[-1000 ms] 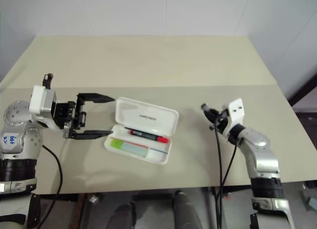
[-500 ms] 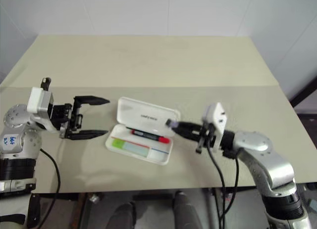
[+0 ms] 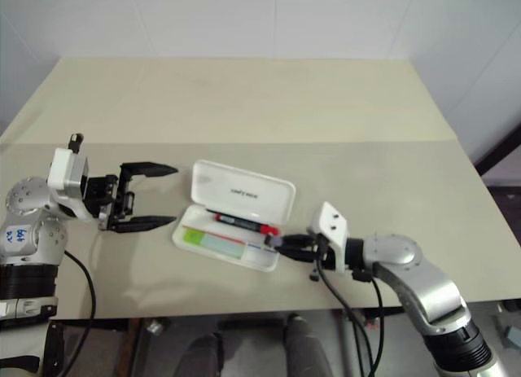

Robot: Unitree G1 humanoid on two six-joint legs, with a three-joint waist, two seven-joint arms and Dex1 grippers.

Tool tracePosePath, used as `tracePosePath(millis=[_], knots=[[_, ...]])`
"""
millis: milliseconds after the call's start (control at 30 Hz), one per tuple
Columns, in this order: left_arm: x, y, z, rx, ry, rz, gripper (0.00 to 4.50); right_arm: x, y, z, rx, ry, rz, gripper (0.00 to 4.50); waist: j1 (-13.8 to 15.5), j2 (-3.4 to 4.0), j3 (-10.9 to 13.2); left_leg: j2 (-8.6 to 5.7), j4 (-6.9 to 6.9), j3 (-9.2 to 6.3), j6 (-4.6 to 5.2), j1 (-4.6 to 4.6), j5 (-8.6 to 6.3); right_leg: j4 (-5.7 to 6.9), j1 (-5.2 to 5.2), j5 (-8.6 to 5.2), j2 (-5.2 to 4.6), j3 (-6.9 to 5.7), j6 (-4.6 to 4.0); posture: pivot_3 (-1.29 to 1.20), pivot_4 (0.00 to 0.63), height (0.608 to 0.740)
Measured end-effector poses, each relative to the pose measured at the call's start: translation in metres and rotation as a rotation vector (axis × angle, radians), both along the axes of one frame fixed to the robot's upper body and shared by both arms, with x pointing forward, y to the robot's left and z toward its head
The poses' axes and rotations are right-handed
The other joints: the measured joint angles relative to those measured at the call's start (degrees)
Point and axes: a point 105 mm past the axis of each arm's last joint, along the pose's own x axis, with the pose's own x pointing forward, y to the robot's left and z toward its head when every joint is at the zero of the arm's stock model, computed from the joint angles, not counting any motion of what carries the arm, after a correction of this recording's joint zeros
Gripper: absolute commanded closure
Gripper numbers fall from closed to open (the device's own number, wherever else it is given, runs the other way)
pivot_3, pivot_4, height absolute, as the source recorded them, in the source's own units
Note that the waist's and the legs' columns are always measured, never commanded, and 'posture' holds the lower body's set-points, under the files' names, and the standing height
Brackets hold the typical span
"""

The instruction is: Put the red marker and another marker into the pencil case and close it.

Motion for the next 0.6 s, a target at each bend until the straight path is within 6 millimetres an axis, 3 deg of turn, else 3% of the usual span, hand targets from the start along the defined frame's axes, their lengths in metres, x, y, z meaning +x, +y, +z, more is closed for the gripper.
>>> tracePosePath(millis=[200,367,600], knots=[[0.0,-0.001,0.0,0.006,-0.004,0.006,0.0,-0.003,0.009,-0.015,-0.081,0.006,0.039,4.17,-0.09,0.0,0.0,0.0,0.0,0.0,0.0,0.01,0.0,0.0,-0.01,0.0,0.0,0.0,0.0,0.0,0.15,0.74],[-0.001,-0.003,0.002,0.012,-0.019,0.003,0.0,-0.002,0.02,-0.013,-0.063,-0.007,0.057,4.17,-0.02,-0.01,0.0,0.0,0.0,0.0,0.0,-0.01,0.0,-0.02,-0.01,0.0,0.0,0.0,0.0,0.0,0.15,0.74],[-0.001,-0.003,-0.001,0.012,-0.009,0.014,0.0,0.004,0.018,-0.015,-0.079,-0.01,0.04,4.17,-0.02,-0.01,0.0,0.0,-0.01,0.0,0.0,-0.01,0.0,-0.03,-0.01,0.0,0.0,0.0,0.0,0.0,0.15,0.74]])
